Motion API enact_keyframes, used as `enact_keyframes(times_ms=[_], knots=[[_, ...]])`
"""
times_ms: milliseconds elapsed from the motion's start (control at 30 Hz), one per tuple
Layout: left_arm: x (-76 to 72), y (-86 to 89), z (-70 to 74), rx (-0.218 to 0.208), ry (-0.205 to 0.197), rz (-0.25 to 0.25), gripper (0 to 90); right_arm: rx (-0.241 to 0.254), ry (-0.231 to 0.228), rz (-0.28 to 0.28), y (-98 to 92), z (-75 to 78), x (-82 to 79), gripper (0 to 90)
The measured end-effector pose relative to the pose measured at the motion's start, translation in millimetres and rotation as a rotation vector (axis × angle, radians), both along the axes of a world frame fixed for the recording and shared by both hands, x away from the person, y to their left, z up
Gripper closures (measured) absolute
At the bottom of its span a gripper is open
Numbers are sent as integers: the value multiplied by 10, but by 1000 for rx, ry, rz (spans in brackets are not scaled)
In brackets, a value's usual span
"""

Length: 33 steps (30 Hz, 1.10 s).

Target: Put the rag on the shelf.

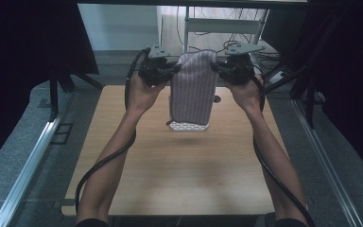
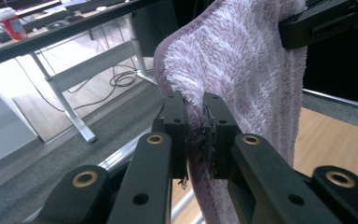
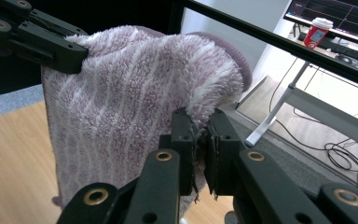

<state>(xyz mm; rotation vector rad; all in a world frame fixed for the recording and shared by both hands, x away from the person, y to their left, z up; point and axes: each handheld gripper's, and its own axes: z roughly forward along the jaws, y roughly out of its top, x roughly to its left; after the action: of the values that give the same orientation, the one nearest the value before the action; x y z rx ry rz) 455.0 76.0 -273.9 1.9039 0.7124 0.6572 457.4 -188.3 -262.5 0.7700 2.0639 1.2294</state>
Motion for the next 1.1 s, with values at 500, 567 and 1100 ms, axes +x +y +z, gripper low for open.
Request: enact_keyframes(times_ms=[500, 567, 1100], knots=[[500, -41, 17, 12, 18, 89, 806, -7, -7, -57, 115, 84, 488, 824], [579, -73, -32, 28, 13, 109, 804, -12, 10, -79, 140, 21, 614, 825], [1034, -237, -699, 171, 82, 218, 793, -70, 140, -138, 259, -598, 1082, 823]])
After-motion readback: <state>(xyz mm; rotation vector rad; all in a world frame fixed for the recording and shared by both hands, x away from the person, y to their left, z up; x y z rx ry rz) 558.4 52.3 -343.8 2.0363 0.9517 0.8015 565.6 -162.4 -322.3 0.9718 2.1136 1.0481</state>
